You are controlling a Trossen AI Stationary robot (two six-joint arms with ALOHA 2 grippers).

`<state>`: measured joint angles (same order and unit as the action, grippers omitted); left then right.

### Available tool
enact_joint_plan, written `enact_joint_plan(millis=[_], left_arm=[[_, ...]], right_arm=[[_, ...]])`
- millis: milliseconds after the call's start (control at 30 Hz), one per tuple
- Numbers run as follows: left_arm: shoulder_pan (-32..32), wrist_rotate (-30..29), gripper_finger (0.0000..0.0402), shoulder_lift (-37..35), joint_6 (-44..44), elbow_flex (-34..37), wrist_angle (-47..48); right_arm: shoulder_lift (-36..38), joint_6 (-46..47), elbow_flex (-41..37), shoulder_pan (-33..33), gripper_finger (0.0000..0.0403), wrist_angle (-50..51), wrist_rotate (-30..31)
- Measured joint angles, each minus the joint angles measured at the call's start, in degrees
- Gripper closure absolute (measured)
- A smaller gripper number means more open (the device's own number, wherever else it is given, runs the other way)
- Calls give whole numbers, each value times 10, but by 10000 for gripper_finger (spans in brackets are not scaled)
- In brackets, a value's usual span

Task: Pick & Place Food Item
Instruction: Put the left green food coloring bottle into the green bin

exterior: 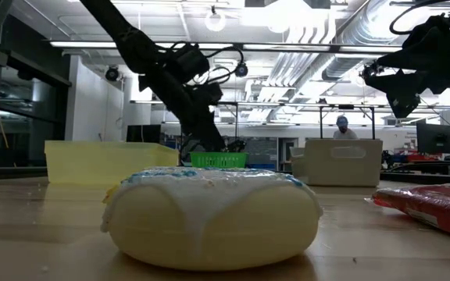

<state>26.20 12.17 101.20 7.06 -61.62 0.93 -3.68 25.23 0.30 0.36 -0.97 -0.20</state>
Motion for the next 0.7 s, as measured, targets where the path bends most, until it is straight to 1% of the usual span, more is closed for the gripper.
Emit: enact_joint_plan(millis=[100,167,233,433,700], left_arm=[[-10,-15,329,10,-5,0,-20],[-12,-25,329,11,-7,1,-17],[-17,-47,329,16,-8,0,-28],[-20,-78,329,23,-9,0,-25],[-20,-78,329,23,-6,0,-27]], right_arm=[[0,0,0,0,228,0,0],[0,0,0,0,228,0,0],[0,0,0,0,228,0,0],[0,0,0,0,228,0,0],[0,0,0,0,228,0,0]])
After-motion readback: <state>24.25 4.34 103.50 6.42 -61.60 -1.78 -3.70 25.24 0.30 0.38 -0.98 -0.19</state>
